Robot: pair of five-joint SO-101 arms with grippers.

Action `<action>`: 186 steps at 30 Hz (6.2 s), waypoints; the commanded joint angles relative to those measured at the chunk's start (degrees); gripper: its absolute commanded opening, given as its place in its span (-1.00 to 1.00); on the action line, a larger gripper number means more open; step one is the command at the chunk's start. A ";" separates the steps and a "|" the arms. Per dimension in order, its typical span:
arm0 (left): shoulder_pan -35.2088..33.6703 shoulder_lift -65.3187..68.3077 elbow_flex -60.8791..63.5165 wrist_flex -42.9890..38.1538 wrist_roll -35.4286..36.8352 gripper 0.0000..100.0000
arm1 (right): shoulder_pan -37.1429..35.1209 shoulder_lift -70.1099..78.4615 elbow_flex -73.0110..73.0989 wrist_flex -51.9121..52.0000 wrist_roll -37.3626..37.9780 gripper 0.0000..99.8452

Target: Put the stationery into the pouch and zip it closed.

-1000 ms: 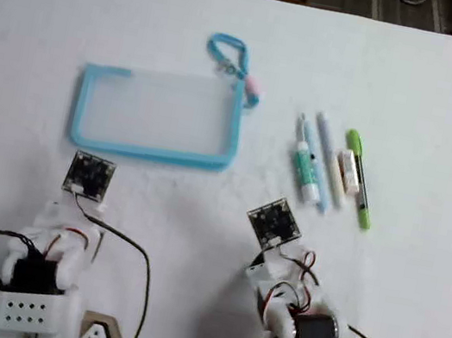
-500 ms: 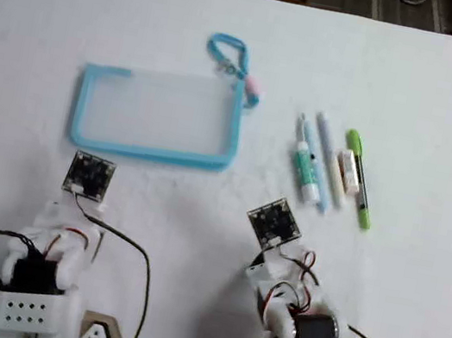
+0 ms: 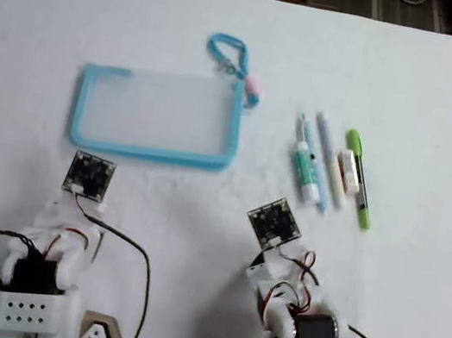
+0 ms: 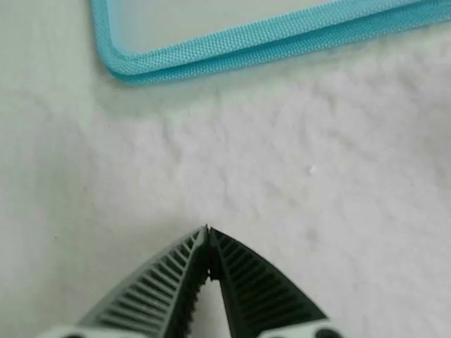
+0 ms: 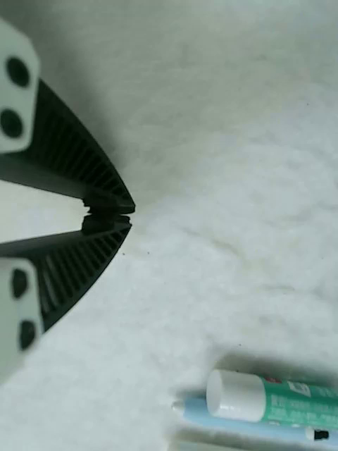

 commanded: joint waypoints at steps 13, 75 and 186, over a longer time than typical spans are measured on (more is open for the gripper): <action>-0.13 -0.75 -0.35 0.26 -0.35 -0.95 | 0.48 -0.04 0.53 0.04 -0.26 -0.96; -0.13 -0.75 -0.35 0.26 -0.35 -0.95 | 0.48 -0.04 0.53 0.04 -0.35 -0.96; -0.13 -0.75 -0.35 0.26 -0.35 -0.95 | -2.24 100.09 -78.68 -31.34 -0.35 -0.70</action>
